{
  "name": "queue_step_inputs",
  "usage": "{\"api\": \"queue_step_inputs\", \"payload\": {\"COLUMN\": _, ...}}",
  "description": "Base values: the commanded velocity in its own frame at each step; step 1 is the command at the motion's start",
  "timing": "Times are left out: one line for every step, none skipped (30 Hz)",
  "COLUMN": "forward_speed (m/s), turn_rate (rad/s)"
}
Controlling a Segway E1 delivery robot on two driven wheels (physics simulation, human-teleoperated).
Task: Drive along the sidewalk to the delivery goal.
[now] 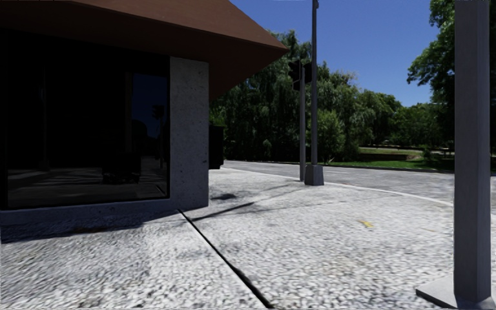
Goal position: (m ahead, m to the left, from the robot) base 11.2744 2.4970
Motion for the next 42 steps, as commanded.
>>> {"api": "queue_step_inputs", "payload": {"forward_speed": 1.92, "turn_rate": -0.62}}
{"api": "queue_step_inputs", "payload": {"forward_speed": 1.92, "turn_rate": -0.64}}
{"api": "queue_step_inputs", "payload": {"forward_speed": 1.92, "turn_rate": -0.64}}
{"api": "queue_step_inputs", "payload": {"forward_speed": 1.92, "turn_rate": -0.64}}
{"api": "queue_step_inputs", "payload": {"forward_speed": 1.92, "turn_rate": -0.56}}
{"api": "queue_step_inputs", "payload": {"forward_speed": 1.92, "turn_rate": -0.09}}
{"api": "queue_step_inputs", "payload": {"forward_speed": 1.93, "turn_rate": 0.0}}
{"api": "queue_step_inputs", "payload": {"forward_speed": 1.94, "turn_rate": 0.0}}
{"api": "queue_step_inputs", "payload": {"forward_speed": 1.94, "turn_rate": 0.0}}
{"api": "queue_step_inputs", "payload": {"forward_speed": 1.94, "turn_rate": 0.0}}
{"api": "queue_step_inputs", "payload": {"forward_speed": 1.94, "turn_rate": 0.0}}
{"api": "queue_step_inputs", "payload": {"forward_speed": 1.94, "turn_rate": 0.0}}
{"api": "queue_step_inputs", "payload": {"forward_speed": 1.94, "turn_rate": 0.0}}
{"api": "queue_step_inputs", "payload": {"forward_speed": 1.87, "turn_rate": 0.0}}
{"api": "queue_step_inputs", "payload": {"forward_speed": 1.8, "turn_rate": 0.0}}
{"api": "queue_step_inputs", "payload": {"forward_speed": 1.78, "turn_rate": 0.0}}
{"api": "queue_step_inputs", "payload": {"forward_speed": 1.78, "turn_rate": 0.0}}
{"api": "queue_step_inputs", "payload": {"forward_speed": 1.78, "turn_rate": 0.0}}
{"api": "queue_step_inputs", "payload": {"forward_speed": 1.78, "turn_rate": 0.0}}
{"api": "queue_step_inputs", "payload": {"forward_speed": 1.78, "turn_rate": 0.0}}
{"api": "queue_step_inputs", "payload": {"forward_speed": 1.78, "turn_rate": 0.0}}
{"api": "queue_step_inputs", "payload": {"forward_speed": 1.78, "turn_rate": 0.0}}
{"api": "queue_step_inputs", "payload": {"forward_speed": 1.78, "turn_rate": 0.0}}
{"api": "queue_step_inputs", "payload": {"forward_speed": 1.78, "turn_rate": 0.0}}
{"api": "queue_step_inputs", "payload": {"forward_speed": 1.78, "turn_rate": 0.0}}
{"api": "queue_step_inputs", "payload": {"forward_speed": 1.78, "turn_rate": 0.0}}
{"api": "queue_step_inputs", "payload": {"forward_speed": 1.78, "turn_rate": 0.0}}
{"api": "queue_step_inputs", "payload": {"forward_speed": 1.78, "turn_rate": 0.0}}
{"api": "queue_step_inputs", "payload": {"forward_speed": 1.78, "turn_rate": 0.0}}
{"api": "queue_step_inputs", "payload": {"forward_speed": 1.78, "turn_rate": 0.0}}
{"api": "queue_step_inputs", "payload": {"forward_speed": 1.78, "turn_rate": 0.0}}
{"api": "queue_step_inputs", "payload": {"forward_speed": 1.78, "turn_rate": 0.0}}
{"api": "queue_step_inputs", "payload": {"forward_speed": 1.78, "turn_rate": 0.0}}
{"api": "queue_step_inputs", "payload": {"forward_speed": 1.78, "turn_rate": 0.0}}
{"api": "queue_step_inputs", "payload": {"forward_speed": 1.78, "turn_rate": 0.0}}
{"api": "queue_step_inputs", "payload": {"forward_speed": 1.88, "turn_rate": 0.0}}
{"api": "queue_step_inputs", "payload": {"forward_speed": 2.0, "turn_rate": 0.0}}
{"api": "queue_step_inputs", "payload": {"forward_speed": 2.0, "turn_rate": 0.0}}
{"api": "queue_step_inputs", "payload": {"forward_speed": 2.0, "turn_rate": 0.0}}
{"api": "queue_step_inputs", "payload": {"forward_speed": 2.0, "turn_rate": 0.0}}
{"api": "queue_step_inputs", "payload": {"forward_speed": 2.0, "turn_rate": 0.0}}
{"api": "queue_step_inputs", "payload": {"forward_speed": 2.0, "turn_rate": 0.0}}
